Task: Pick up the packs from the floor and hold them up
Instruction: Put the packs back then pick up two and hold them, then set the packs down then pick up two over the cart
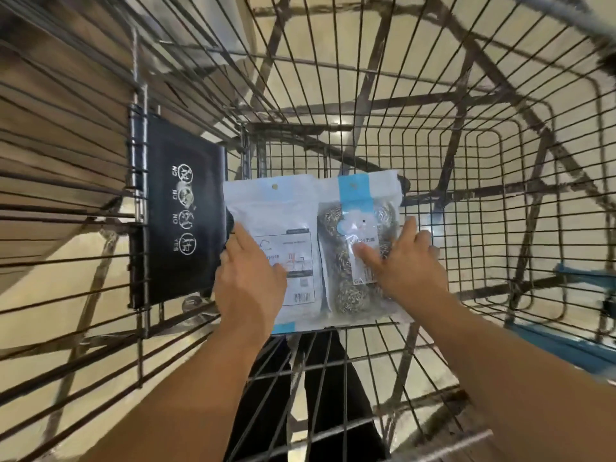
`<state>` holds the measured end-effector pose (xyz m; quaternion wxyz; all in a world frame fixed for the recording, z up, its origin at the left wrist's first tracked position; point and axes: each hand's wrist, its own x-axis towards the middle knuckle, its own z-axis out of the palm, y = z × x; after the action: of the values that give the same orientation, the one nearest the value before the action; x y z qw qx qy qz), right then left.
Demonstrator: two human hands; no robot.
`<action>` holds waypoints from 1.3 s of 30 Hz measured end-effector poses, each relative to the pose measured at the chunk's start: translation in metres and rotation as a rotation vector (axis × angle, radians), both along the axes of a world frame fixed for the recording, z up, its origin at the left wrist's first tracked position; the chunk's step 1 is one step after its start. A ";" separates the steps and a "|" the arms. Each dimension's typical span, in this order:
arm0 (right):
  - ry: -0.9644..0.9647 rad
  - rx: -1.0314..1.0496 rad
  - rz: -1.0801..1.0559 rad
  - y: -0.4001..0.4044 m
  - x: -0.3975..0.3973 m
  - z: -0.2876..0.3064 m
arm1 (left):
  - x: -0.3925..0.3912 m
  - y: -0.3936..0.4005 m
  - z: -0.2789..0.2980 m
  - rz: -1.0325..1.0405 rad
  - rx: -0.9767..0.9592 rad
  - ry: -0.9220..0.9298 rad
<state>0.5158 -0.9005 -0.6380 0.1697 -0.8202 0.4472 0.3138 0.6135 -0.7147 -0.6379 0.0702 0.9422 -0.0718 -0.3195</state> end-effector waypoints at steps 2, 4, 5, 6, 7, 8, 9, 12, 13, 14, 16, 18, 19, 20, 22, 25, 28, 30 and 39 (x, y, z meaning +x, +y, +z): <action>-0.028 -0.039 0.121 -0.005 0.005 0.027 | 0.006 0.006 0.026 -0.259 0.074 -0.097; -0.099 -0.052 0.308 -0.004 0.012 0.062 | 0.014 0.013 0.055 -0.491 0.144 -0.166; -0.139 -0.054 0.402 -0.001 0.016 0.081 | 0.018 0.018 0.073 -0.563 0.167 -0.175; -0.186 -0.059 0.479 0.004 0.020 0.101 | 0.022 0.023 0.092 -0.601 0.173 -0.192; -0.230 -0.069 0.535 0.010 0.024 0.121 | 0.027 0.029 0.111 -0.622 0.165 -0.225; -0.269 -0.081 0.579 0.016 0.028 0.141 | 0.031 0.034 0.131 -0.627 0.150 -0.266; -0.295 -0.091 0.616 0.022 0.033 0.160 | 0.036 0.040 0.151 -0.617 0.130 -0.306; -0.340 -0.123 0.732 0.040 0.054 0.215 | 0.051 0.058 0.215 -0.559 0.074 -0.365; -0.369 -0.133 0.766 0.045 0.063 0.232 | 0.056 0.062 0.237 -0.550 0.067 -0.393; -0.401 -0.146 0.795 0.050 0.072 0.251 | 0.061 0.068 0.259 -0.535 0.062 -0.430; -0.465 -0.170 0.838 0.061 0.093 0.287 | 0.068 0.084 0.300 -0.476 0.061 -0.528; -0.533 -0.189 0.877 0.072 0.114 0.321 | 0.073 0.103 0.337 -0.393 0.074 -0.624; -0.568 -0.199 0.905 0.078 0.124 0.337 | 0.074 0.112 0.355 -0.358 0.088 -0.662; -0.600 -0.212 0.941 0.083 0.133 0.354 | 0.074 0.120 0.374 -0.325 0.100 -0.691; -0.647 -0.239 1.025 0.096 0.149 0.384 | 0.071 0.139 0.409 -0.236 0.120 -0.732; -0.708 -0.236 1.131 0.121 0.167 0.425 | 0.059 0.177 0.450 -0.108 0.167 -0.819; -0.756 -0.206 1.234 0.155 0.180 0.456 | 0.039 0.224 0.477 0.021 0.265 -0.841; -0.803 -0.206 1.310 0.181 0.184 0.471 | 0.022 0.257 0.494 0.114 0.333 -0.857; -0.983 -0.173 1.608 0.349 0.161 0.520 | -0.092 0.422 0.533 0.473 0.567 -0.880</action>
<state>0.6766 -0.5514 -0.1178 0.0105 -0.9327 -0.3519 -0.0784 0.5214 -0.2929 -0.1049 -0.1521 0.9590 0.2067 0.1204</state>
